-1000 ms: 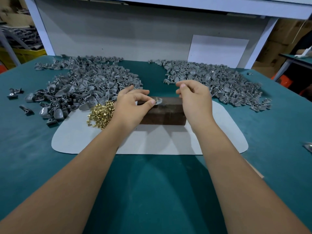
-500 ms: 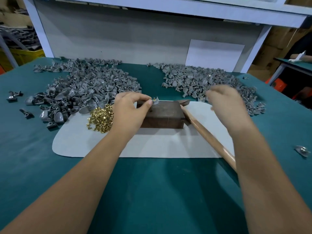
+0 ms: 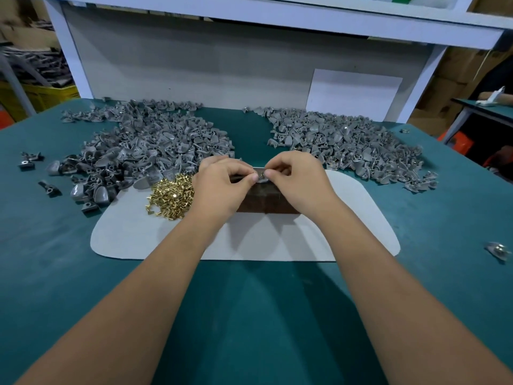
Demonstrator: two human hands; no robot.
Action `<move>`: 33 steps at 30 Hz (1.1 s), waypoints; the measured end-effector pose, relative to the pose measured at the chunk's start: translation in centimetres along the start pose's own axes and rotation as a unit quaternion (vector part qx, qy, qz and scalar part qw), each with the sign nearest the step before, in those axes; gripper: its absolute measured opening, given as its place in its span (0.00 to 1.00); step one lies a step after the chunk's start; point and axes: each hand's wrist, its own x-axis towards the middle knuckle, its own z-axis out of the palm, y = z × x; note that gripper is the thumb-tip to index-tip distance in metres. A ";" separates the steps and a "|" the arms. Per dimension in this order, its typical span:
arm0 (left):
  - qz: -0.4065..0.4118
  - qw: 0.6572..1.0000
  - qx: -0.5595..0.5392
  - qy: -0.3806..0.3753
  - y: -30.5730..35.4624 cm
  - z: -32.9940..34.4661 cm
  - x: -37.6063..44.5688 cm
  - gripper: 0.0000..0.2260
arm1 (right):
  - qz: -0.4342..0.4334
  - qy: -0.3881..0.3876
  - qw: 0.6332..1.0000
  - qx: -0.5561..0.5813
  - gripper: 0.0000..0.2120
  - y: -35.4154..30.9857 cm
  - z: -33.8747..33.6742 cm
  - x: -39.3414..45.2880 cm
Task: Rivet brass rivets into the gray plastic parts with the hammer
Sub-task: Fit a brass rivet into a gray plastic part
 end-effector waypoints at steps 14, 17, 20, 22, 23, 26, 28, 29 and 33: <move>-0.016 1.000 -0.014 -0.003 0.2 0.0 0.1 0.05 | -0.012 -0.012 0.997 -0.073 0.05 -0.5 0.8 1.3; -0.027 0.999 -0.011 -0.017 0.1 0.0 0.3 0.05 | -0.028 -0.024 0.992 -0.125 0.05 -1.0 0.7 1.2; -0.032 0.999 -0.008 -0.028 -0.1 -0.1 0.4 0.04 | -0.041 -0.033 0.988 -0.147 0.05 -1.2 0.5 1.3; -0.033 0.999 -0.007 -0.033 0.0 -0.2 0.4 0.04 | -0.043 -0.035 0.986 -0.156 0.06 -1.3 0.4 1.3; -0.035 0.999 -0.008 -0.034 0.0 -0.2 0.4 0.04 | -0.044 -0.036 0.985 -0.161 0.06 -1.4 0.4 1.4; -0.041 0.999 -0.009 -0.034 0.2 -0.2 0.2 0.04 | -0.047 -0.036 0.983 -0.173 0.06 -1.4 0.6 1.2; -0.046 0.998 -0.012 -0.034 0.3 -0.3 0.1 0.05 | -0.037 -0.023 0.987 -0.152 0.05 -1.3 0.8 1.1; -0.048 0.998 -0.017 -0.035 0.3 -0.3 0.1 0.05 | -0.028 -0.018 0.990 -0.136 0.04 -1.2 0.8 1.0; -0.053 0.997 -0.031 -0.037 0.5 -0.4 -0.2 0.08 | -0.018 0.011 0.998 -0.056 0.07 -0.7 0.4 0.1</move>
